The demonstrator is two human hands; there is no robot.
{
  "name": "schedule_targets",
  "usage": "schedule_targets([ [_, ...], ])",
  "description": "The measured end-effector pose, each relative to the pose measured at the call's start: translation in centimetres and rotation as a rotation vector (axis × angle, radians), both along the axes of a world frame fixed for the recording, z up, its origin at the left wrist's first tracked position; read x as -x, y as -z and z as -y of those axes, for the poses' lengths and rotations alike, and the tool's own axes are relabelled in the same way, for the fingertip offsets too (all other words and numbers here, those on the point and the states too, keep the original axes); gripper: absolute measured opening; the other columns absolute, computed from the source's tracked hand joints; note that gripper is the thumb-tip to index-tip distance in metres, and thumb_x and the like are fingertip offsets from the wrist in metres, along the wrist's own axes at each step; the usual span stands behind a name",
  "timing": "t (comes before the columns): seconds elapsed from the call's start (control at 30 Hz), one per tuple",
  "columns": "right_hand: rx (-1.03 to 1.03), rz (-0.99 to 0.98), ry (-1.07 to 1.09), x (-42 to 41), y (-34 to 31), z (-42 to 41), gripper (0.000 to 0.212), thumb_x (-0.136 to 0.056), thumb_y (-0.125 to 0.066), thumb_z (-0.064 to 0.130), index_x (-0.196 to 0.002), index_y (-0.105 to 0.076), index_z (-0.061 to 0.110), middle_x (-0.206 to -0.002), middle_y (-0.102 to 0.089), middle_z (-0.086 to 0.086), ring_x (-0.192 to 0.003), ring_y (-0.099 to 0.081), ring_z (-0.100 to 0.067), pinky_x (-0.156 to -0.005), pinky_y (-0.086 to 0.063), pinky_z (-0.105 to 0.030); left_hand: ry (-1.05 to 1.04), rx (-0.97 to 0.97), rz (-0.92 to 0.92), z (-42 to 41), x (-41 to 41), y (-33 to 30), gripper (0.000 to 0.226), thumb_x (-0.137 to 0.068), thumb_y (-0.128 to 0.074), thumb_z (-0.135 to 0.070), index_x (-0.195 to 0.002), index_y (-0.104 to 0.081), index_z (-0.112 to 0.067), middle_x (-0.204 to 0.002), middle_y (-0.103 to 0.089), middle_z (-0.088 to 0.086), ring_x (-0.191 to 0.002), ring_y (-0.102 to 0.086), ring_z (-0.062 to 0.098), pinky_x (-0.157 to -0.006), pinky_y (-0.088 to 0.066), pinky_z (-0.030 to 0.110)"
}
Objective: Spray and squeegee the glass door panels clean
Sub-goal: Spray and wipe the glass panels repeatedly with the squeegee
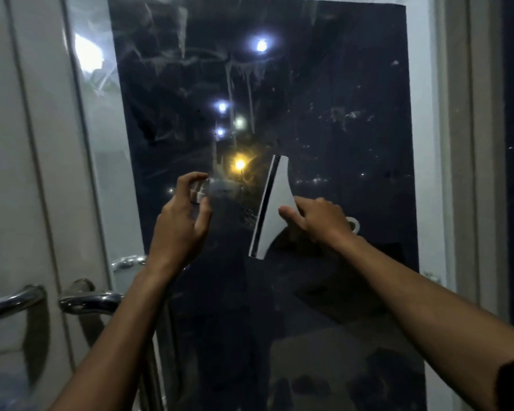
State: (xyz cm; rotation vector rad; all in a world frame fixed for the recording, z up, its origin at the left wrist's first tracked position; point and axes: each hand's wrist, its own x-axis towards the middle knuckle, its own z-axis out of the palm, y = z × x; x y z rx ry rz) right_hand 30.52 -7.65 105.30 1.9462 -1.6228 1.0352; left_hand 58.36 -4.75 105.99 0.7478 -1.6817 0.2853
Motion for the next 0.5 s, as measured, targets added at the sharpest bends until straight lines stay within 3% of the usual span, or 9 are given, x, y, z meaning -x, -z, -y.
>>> schedule_targets([
  [0.07,0.017,-0.021,-0.035,-2.7,-2.2,0.1,0.051,-0.094,-0.031,0.071,-0.098,-0.06,0.03,-0.089,-0.067,-0.002,-0.081,-0.063,-0.025,-0.071,-0.047,-0.039,-0.003,-0.011,-0.001,0.1,0.1,0.1,0.034,-0.1,-0.05,-0.024,-0.132,-0.042,-0.031,-0.096,-0.062,-0.003,-0.07,-0.06,0.018,-0.065,-0.044,0.035],
  [0.2,0.014,-0.061,-0.052,-5.8,-3.4,0.3,0.056,-0.096,-0.031,0.07,-0.108,-0.063,0.026,-0.096,-0.067,-0.004,-0.085,-0.063,-0.027,-0.07,-0.043,-0.038,0.0,-0.026,-0.014,0.4,0.6,0.2,0.033,-0.101,-0.05,-0.025,-0.131,-0.041,-0.036,-0.1,-0.066,-0.002,-0.073,-0.064,0.017,-0.066,-0.051,0.038],
  [0.33,-0.11,-0.028,0.008,0.8,0.0,0.2,0.06,-0.091,-0.028,0.077,-0.122,-0.06,0.037,-0.108,-0.07,-0.003,-0.096,-0.065,-0.027,-0.084,-0.051,-0.043,0.009,-0.04,-0.032,0.4,0.9,0.4,0.034,-0.1,-0.051,-0.025,-0.131,-0.042,-0.036,-0.1,-0.067,-0.001,-0.077,-0.065,0.016,-0.069,-0.054,0.04],
  [0.5,-0.072,-0.003,0.103,6.2,1.0,-1.6,0.053,-0.095,-0.03,0.07,-0.122,-0.062,0.039,-0.09,-0.068,0.004,-0.077,-0.058,-0.017,-0.067,-0.04,-0.035,0.004,-0.043,-0.023,0.6,1.0,0.3,0.034,-0.101,-0.05,-0.026,-0.132,-0.041,-0.036,-0.1,-0.067,-0.002,-0.075,-0.064,0.017,-0.065,-0.053,0.038],
])
